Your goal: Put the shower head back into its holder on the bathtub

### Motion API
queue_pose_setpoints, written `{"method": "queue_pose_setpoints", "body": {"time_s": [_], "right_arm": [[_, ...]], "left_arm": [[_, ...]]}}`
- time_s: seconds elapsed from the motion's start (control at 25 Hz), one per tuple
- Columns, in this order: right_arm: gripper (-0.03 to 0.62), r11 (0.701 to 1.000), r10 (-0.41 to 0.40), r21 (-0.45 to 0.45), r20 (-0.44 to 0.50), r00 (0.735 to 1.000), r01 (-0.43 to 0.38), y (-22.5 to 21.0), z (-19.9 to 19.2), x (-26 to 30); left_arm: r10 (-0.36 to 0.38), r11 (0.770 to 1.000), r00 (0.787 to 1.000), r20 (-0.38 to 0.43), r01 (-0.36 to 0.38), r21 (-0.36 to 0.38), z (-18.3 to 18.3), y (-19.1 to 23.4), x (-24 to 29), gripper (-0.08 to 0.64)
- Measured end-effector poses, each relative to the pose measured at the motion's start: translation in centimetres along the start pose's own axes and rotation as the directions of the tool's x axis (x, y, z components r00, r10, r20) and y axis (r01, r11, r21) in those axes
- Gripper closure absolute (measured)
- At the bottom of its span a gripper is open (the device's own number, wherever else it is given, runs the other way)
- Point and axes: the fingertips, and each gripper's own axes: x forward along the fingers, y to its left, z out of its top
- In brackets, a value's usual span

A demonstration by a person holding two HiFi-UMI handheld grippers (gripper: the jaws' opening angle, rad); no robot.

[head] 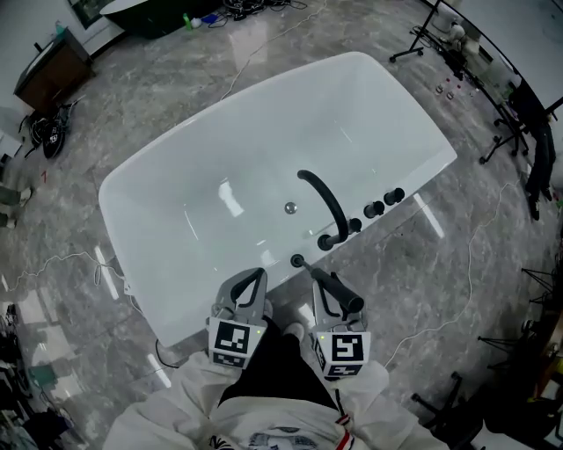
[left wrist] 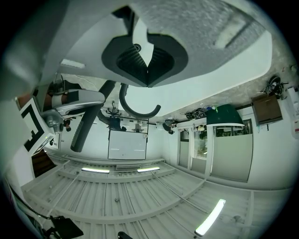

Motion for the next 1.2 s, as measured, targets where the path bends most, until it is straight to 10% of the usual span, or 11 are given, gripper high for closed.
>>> {"method": "queue_pose_setpoints", "body": {"time_s": [1.2], "right_arm": [[0.454, 1.0, 0.02, 0.001, -0.076, 0.997, -0.02, 0.8, -7.7, 6.1]], "left_arm": [[0.001, 0.999, 1.0, -0.029, -0.002, -0.045, -7.3, 0.2, 5.9, 0.566]]}}
